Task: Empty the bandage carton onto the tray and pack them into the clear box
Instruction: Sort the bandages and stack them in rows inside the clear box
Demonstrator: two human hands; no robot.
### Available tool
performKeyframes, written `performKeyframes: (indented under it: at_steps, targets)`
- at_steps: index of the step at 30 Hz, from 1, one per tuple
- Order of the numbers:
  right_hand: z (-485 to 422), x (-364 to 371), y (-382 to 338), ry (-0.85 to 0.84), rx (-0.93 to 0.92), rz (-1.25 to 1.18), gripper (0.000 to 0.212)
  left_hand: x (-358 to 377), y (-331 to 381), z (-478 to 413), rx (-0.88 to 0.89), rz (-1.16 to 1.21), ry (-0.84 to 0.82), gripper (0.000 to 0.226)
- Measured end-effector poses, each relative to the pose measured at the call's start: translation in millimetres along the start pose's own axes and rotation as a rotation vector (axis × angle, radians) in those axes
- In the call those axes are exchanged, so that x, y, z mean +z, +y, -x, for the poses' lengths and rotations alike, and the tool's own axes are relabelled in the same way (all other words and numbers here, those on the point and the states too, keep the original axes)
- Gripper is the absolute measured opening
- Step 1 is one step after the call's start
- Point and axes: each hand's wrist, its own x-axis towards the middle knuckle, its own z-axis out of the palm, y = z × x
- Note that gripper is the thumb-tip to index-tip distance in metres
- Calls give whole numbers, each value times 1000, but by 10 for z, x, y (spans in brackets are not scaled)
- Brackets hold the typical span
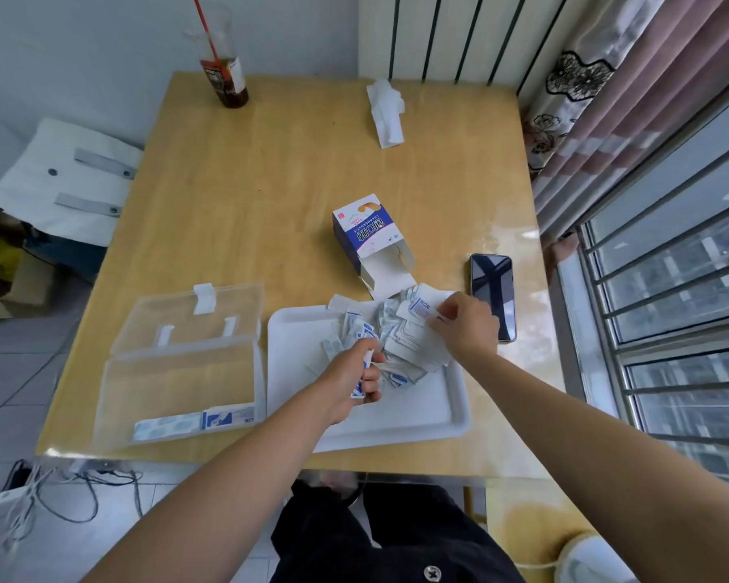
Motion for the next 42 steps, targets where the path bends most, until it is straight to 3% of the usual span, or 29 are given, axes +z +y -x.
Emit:
performKeyframes:
  at_steps: [8,12,18,24,29,33,37,40,42]
  targets:
    - [19,-145,113,-86,4,-182,11,-29,64,-42,-16,67,17,41]
    - [160,-214,-14,-147,-12,-507,21,-47,80,15,-10,131,-15,45]
    - [512,-101,-501,-698,45,-704,25,-77,30,105,34,95,-79,52]
    - [720,114,-707,-724,171,-489,35,-180,-109,166,89,124,-49,69]
    - [826,207,-714,-731,171,-542,33,-238,-179,222,178,-28,56,30]
    - [886,236,-691,-819,193,-593,18,-286,-215,245,321,-68,98,36]
    - [930,278,-632,-964,179,-676,8,-306,-238,286,313,-62,5,30]
    - [916,286,-569,-813,51,-541,10,-349,-236,316,356,-119,-3,20]
    - [855,284,-478,-639,-81,-301,27,-439,-258,275,420,-247,85,11]
